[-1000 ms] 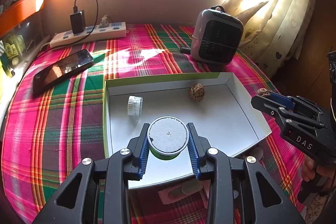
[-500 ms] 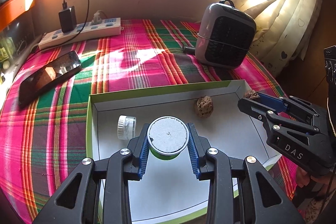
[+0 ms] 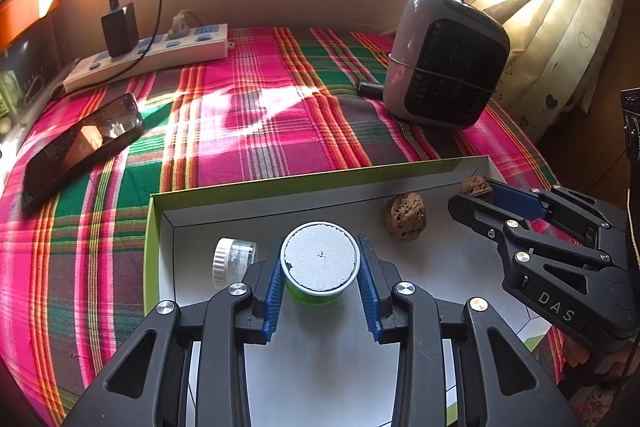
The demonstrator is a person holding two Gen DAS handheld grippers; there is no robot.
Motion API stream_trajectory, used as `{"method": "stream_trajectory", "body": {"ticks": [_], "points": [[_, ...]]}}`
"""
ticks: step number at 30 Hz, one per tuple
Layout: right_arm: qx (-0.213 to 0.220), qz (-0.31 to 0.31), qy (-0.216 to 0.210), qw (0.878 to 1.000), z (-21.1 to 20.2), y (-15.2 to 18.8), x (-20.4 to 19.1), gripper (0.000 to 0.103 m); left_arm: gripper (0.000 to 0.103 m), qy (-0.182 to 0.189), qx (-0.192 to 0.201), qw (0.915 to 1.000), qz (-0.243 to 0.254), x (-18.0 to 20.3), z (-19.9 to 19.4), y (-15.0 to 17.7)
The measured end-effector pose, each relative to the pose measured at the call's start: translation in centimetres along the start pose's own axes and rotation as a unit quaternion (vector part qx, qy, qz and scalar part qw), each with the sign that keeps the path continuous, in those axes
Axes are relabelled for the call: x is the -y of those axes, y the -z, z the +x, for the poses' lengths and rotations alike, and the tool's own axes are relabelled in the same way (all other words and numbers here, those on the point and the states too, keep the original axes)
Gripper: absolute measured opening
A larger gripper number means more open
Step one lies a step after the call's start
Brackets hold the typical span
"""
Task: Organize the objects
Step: 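Carry the spool with the left tool into the white box while the right tool carries the walnut, then open the left tool to set the spool in the box while the right tool releases the walnut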
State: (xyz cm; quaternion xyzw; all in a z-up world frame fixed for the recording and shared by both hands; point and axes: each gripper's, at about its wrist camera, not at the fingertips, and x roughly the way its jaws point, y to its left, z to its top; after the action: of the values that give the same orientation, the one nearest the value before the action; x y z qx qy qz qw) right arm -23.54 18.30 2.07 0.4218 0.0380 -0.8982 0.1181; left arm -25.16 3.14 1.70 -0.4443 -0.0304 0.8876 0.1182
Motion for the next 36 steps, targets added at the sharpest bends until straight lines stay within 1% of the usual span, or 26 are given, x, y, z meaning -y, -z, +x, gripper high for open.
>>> {"method": "stream_trajectory", "body": {"ticks": [7,14,16,21,36], "points": [[-0.005,-0.009,0.004,1.0,0.6,-0.2,-0.5,0.032,0.032,-0.002,-0.006,1.0,0.0,0.0,0.7,-0.1],[-0.013,-0.014,0.008,1.0,1.3,-0.3,-0.9,0.032,0.032,-0.004,-0.001,1.0,0.005,-0.1,0.8,-0.2],[-0.013,-0.017,0.008,1.0,1.4,-0.3,-1.1,0.032,0.032,-0.007,-0.008,0.9999,0.003,-0.1,1.0,-0.2],[-0.019,-0.018,0.012,1.0,1.6,-0.3,-1.1,0.032,0.032,-0.01,-0.005,0.9999,0.009,0.0,1.0,-0.2],[-0.031,-0.025,0.025,0.999,1.9,-0.4,-1.4,0.032,0.033,-0.009,-0.007,0.9999,0.009,-0.1,1.0,-0.3]]}}
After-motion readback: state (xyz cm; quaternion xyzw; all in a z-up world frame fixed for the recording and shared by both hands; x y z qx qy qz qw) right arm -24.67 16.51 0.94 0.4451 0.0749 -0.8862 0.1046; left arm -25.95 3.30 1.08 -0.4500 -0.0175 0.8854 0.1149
